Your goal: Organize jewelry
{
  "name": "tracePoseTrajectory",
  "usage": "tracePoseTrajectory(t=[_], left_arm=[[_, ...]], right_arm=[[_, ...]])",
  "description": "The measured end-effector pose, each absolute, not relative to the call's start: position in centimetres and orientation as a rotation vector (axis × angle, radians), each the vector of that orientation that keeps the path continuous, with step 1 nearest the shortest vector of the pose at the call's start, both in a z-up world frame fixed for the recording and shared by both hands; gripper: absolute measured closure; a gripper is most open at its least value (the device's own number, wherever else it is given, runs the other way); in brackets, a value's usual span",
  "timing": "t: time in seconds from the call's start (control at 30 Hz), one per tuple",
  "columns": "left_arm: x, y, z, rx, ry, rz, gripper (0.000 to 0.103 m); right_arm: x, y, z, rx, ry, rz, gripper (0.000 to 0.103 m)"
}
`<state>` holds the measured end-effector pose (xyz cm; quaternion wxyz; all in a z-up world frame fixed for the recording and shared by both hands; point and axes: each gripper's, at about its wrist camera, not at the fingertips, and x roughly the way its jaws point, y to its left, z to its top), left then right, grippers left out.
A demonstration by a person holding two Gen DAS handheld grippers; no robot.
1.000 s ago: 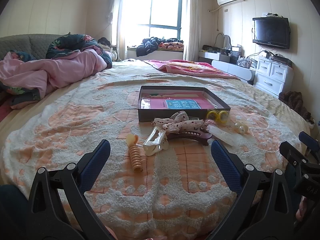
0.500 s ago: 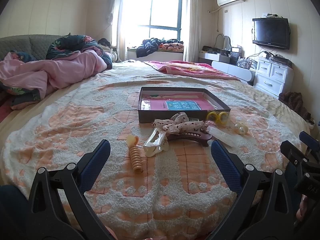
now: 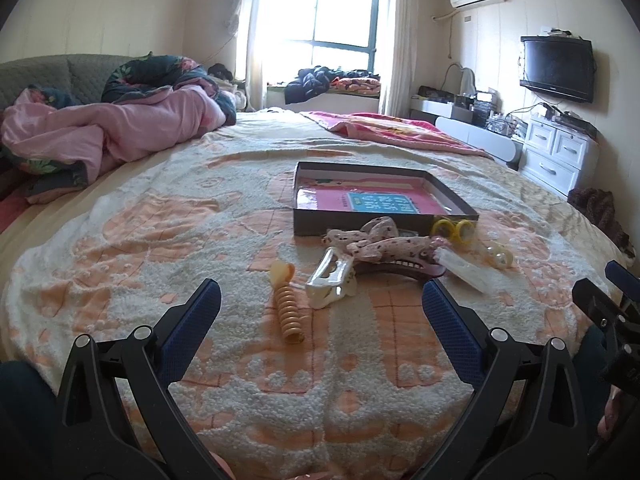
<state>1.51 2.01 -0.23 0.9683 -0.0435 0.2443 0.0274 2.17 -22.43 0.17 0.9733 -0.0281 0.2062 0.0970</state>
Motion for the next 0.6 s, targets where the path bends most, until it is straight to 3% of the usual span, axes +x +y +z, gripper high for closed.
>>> tracePoseTrajectory(t=[0.6], left_arm=[[4.0, 6.9, -1.1, -0.166, 0.531, 0.183, 0.011]], right_arm=[[7.6, -17.7, -0.5, -0.111, 0.449, 0.369, 0.006]])
